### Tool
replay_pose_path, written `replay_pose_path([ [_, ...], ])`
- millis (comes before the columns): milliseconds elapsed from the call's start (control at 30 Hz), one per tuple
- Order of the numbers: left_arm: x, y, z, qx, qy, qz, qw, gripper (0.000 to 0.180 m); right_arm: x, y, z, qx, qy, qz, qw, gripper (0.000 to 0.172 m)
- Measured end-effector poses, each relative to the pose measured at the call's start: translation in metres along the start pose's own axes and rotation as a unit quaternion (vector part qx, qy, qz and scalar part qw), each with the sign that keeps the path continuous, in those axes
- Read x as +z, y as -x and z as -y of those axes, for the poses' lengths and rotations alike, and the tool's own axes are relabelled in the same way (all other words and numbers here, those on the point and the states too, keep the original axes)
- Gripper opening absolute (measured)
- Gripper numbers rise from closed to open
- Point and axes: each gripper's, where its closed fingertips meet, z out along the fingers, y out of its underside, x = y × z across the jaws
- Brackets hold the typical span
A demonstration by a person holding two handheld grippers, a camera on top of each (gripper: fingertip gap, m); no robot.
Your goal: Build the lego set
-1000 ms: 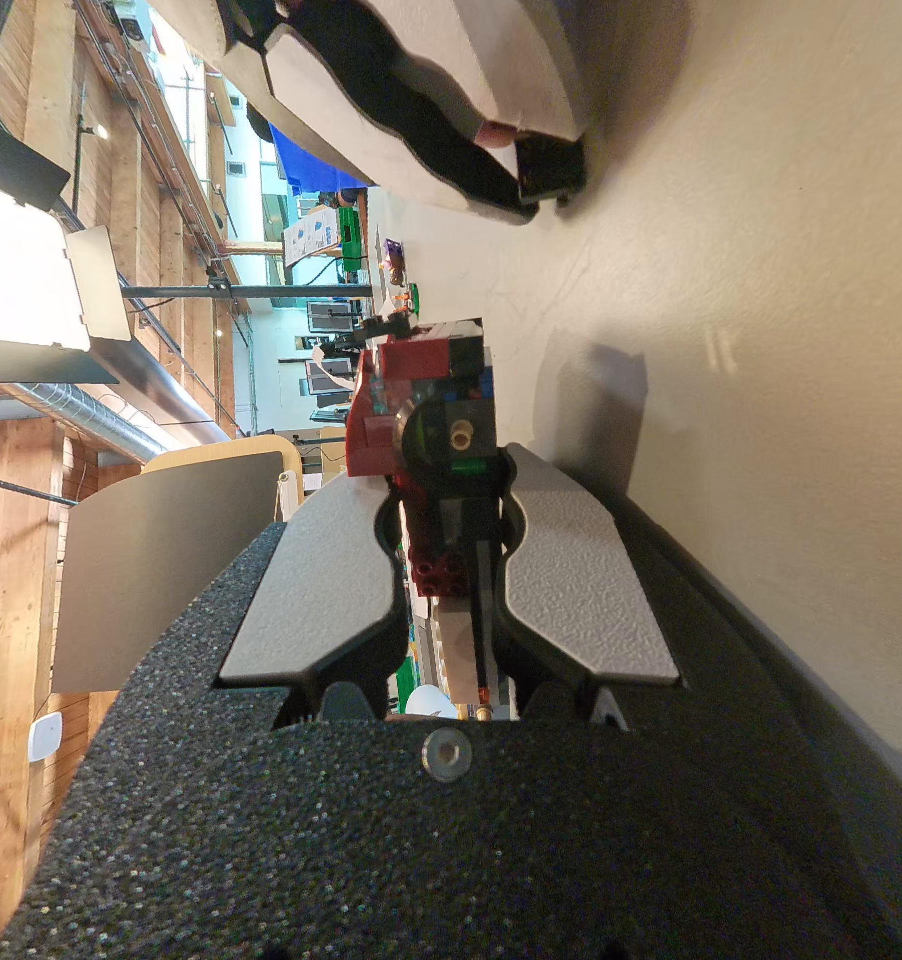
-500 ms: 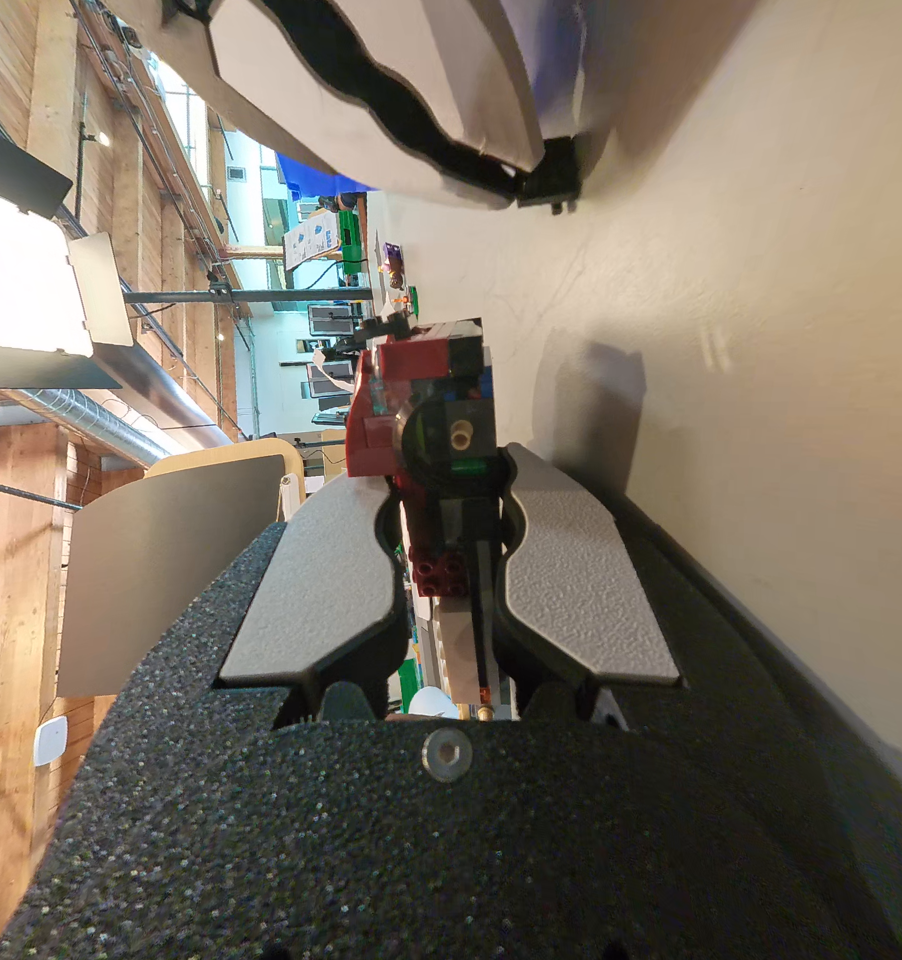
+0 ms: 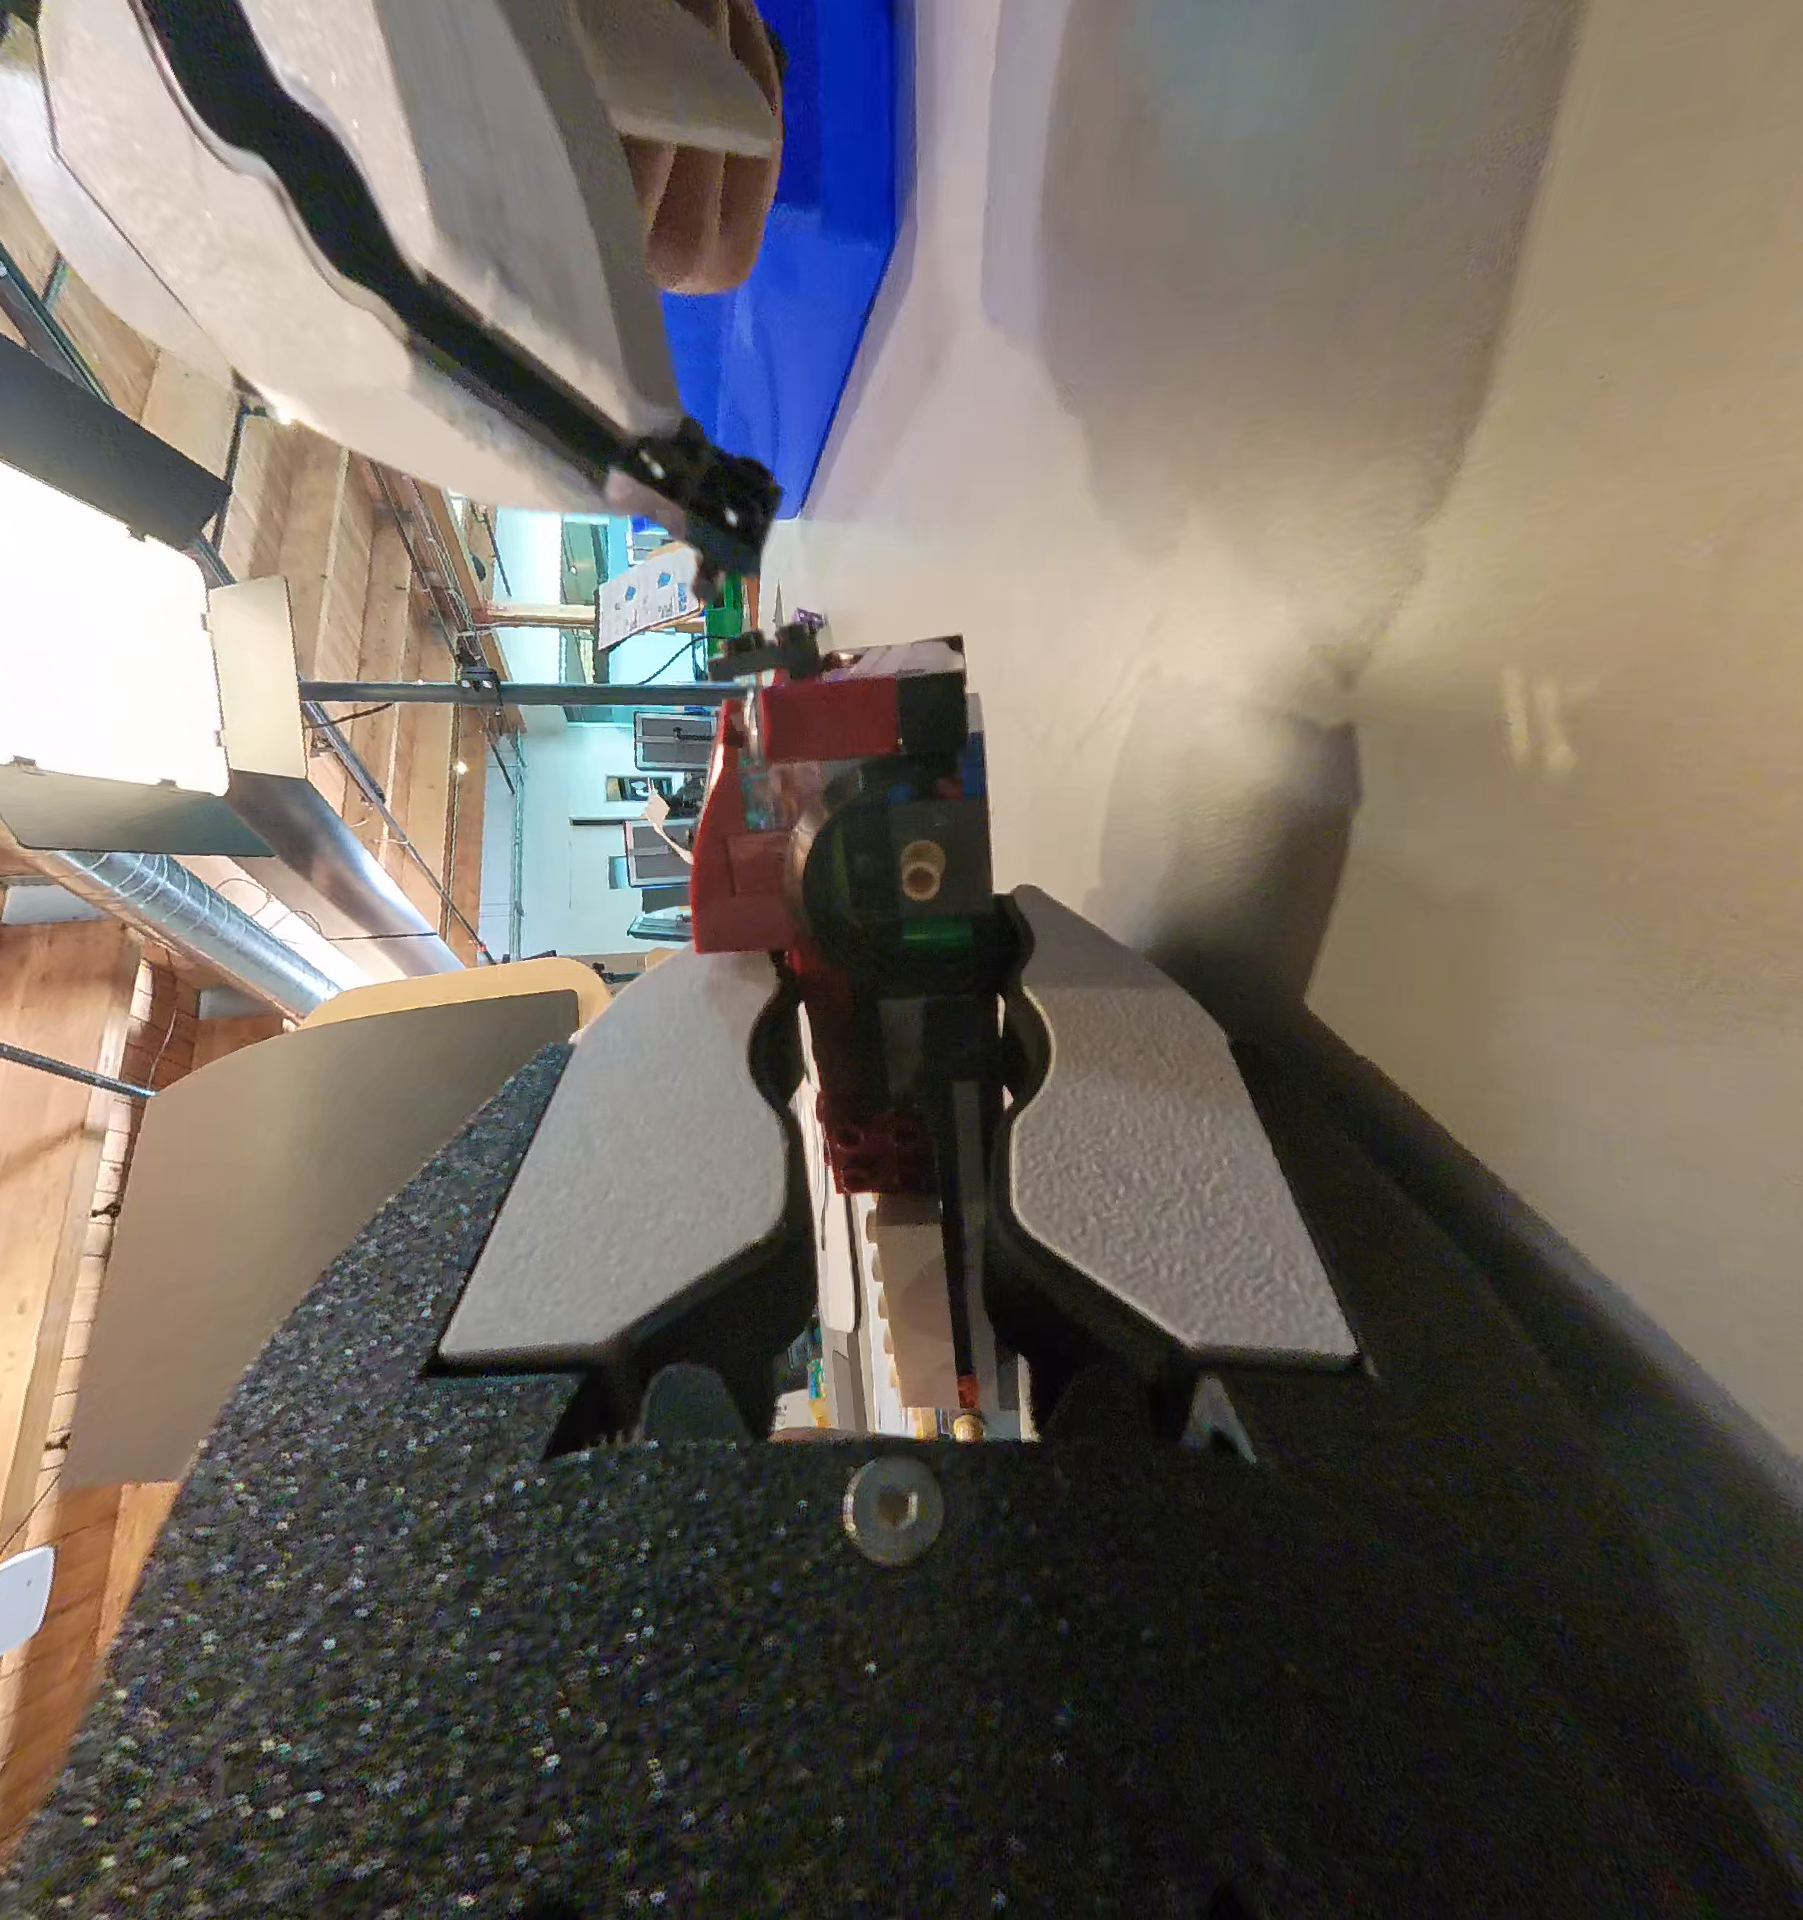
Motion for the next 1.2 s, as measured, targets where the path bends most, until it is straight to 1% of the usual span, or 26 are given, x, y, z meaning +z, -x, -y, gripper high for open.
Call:
replay_pose_path([
  [133, -0.002, 0.0, 0.006, -0.003, -0.015, 0.0, 1.0, 0.035, 0.004, -0.002, -0.005, 0.002, 0.014, 0.0, 1.0, 0.003],
  [300, -0.003, -0.002, 0.01, 0.004, -0.025, -0.007, 1.0, 0.035, 0.004, -0.001, -0.001, 0.004, 0.007, 0.004, 1.0, 0.003],
  [800, -0.008, -0.003, 0.027, 0.018, -0.062, -0.013, 0.998, 0.035, 0.004, 0.016, 0.003, 0.013, 0.001, 0.065, 0.998, 0.003],
  [900, -0.008, -0.004, 0.028, 0.022, -0.064, -0.015, 0.998, 0.035, 0.004, 0.015, 0.004, 0.009, 0.001, 0.058, 0.998, 0.003],
  [967, -0.008, -0.004, 0.028, 0.023, -0.064, -0.016, 0.998, 0.035, 0.003, 0.011, 0.004, 0.004, 0.003, 0.041, 0.999, 0.003],
  [1033, -0.008, -0.004, 0.029, 0.023, -0.064, -0.015, 0.998, 0.035, 0.003, 0.007, 0.002, -0.003, 0.01, 0.025, 1.0, 0.0],
  [1200, -0.007, -0.004, 0.033, 0.028, -0.067, -0.016, 0.997, 0.035, 0.003, 0.011, 0.002, -0.011, 0.012, 0.028, 0.999, 0.0],
])
